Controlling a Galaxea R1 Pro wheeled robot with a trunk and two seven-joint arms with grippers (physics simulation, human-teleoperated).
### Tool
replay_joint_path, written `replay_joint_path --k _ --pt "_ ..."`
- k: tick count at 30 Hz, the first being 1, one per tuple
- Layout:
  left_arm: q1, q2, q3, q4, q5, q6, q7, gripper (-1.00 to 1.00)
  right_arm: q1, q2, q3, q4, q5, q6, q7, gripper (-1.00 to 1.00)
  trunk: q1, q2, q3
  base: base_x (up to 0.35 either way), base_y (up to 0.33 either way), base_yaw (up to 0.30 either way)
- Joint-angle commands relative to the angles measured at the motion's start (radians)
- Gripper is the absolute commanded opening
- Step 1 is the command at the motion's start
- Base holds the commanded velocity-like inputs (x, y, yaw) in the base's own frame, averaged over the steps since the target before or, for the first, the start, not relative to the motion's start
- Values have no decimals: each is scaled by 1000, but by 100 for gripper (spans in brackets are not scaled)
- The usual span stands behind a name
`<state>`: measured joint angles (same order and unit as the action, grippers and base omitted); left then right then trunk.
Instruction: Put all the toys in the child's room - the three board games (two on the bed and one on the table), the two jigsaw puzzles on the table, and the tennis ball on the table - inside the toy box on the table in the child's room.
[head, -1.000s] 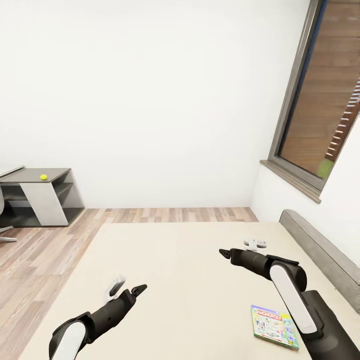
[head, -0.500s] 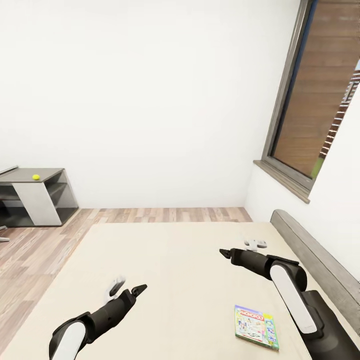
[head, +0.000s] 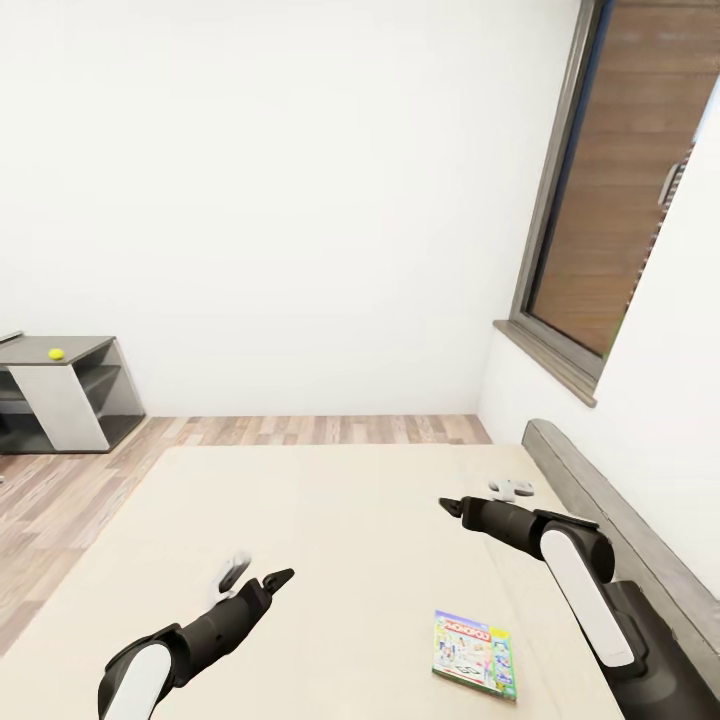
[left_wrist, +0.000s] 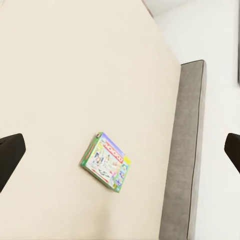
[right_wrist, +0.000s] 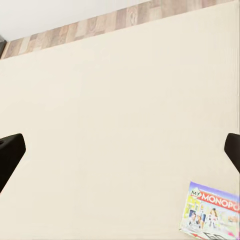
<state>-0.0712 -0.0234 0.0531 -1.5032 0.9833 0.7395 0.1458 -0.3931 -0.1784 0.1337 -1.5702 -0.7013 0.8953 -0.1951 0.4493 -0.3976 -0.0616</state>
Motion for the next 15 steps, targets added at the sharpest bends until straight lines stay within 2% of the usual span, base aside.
replay_joint_path --k 1,15 --pt "-1 -1 2 -2 11 6 9 100 -1 -1 2 -1 -10 2 -10 100 1 -2 -2 0 -274 0" --pt "-1 -1 2 -2 11 6 9 100 -2 -2 -3 5 -12 1 -10 100 1 -2 -2 0 -274 0"
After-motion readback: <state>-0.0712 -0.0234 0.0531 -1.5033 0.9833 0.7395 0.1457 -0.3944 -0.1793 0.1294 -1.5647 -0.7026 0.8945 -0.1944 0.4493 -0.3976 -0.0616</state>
